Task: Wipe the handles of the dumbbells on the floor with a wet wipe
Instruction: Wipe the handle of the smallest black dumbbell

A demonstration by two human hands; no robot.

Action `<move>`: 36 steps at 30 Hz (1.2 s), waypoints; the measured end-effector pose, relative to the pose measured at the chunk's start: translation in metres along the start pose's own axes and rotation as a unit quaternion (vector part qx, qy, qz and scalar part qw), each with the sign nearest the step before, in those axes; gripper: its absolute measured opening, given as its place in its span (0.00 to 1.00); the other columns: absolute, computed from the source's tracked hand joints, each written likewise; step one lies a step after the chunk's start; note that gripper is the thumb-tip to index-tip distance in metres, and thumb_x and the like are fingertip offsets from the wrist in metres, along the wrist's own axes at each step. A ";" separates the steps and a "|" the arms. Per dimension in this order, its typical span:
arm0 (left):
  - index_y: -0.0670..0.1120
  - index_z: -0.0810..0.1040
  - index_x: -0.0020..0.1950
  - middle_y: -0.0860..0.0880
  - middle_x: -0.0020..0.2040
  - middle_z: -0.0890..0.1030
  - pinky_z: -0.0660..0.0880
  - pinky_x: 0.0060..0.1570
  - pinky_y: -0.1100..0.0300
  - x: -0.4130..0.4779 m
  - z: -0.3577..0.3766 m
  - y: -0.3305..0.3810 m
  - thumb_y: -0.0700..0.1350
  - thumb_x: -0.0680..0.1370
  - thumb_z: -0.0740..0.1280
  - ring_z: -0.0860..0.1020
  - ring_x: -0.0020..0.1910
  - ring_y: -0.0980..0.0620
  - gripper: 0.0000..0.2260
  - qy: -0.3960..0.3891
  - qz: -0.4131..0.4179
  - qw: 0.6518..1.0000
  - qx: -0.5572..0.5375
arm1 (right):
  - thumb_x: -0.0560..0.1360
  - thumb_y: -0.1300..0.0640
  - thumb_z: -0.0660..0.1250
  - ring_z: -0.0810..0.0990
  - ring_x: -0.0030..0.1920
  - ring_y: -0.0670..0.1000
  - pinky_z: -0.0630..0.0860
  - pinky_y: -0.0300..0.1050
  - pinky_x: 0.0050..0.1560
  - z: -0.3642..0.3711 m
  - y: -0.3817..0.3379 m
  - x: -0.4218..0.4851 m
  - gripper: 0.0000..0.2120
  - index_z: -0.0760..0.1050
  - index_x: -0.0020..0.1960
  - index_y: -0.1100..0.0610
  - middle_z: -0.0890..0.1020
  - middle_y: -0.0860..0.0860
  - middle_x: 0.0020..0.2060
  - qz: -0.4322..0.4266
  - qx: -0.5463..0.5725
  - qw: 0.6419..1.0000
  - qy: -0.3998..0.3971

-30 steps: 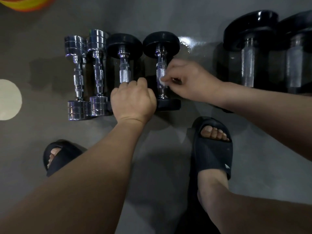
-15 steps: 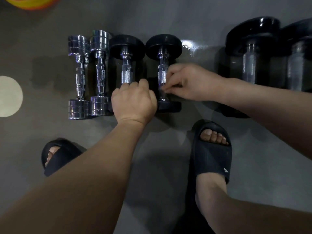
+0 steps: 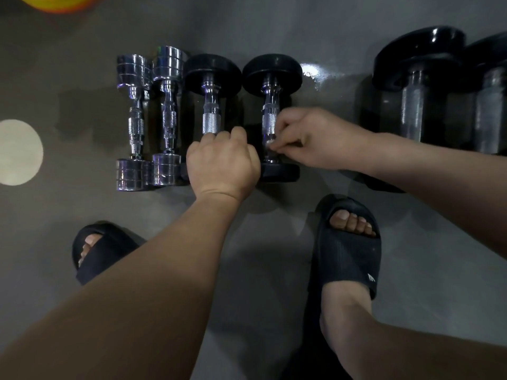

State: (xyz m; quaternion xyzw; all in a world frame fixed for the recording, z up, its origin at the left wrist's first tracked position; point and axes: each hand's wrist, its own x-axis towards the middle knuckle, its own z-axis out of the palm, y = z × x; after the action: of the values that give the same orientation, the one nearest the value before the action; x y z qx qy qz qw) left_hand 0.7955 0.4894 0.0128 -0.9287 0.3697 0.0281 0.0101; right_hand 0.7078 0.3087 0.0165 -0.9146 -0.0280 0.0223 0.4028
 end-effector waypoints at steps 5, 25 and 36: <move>0.44 0.75 0.38 0.43 0.34 0.80 0.58 0.36 0.53 -0.001 0.002 0.000 0.48 0.74 0.57 0.77 0.36 0.38 0.11 0.018 0.000 1.000 0.006 | 0.75 0.58 0.74 0.79 0.43 0.49 0.74 0.36 0.46 -0.008 0.009 0.010 0.05 0.87 0.50 0.56 0.81 0.52 0.46 0.036 -0.013 0.998 0.047; 0.43 0.77 0.42 0.43 0.40 0.80 0.64 0.41 0.50 -0.002 -0.004 0.002 0.47 0.74 0.56 0.77 0.41 0.39 0.13 0.004 -0.006 1.000 0.018 | 0.77 0.58 0.72 0.79 0.44 0.51 0.73 0.37 0.48 0.008 0.012 0.020 0.07 0.86 0.51 0.59 0.81 0.54 0.44 0.080 -0.029 0.982 0.170; 0.43 0.76 0.46 0.42 0.44 0.79 0.70 0.57 0.43 -0.010 -0.007 0.017 0.44 0.74 0.57 0.75 0.50 0.38 0.09 0.034 -0.050 0.998 0.024 | 0.74 0.66 0.72 0.76 0.46 0.39 0.67 0.23 0.51 0.014 0.001 -0.021 0.06 0.86 0.49 0.60 0.78 0.45 0.45 0.080 0.034 0.995 0.048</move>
State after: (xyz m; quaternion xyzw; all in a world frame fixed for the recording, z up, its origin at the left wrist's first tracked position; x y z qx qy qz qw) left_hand 0.7767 0.4837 0.0208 -0.9459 0.3235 -0.0125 0.0215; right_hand 0.6864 0.3173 0.0064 -0.8995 0.0658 0.0115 0.4318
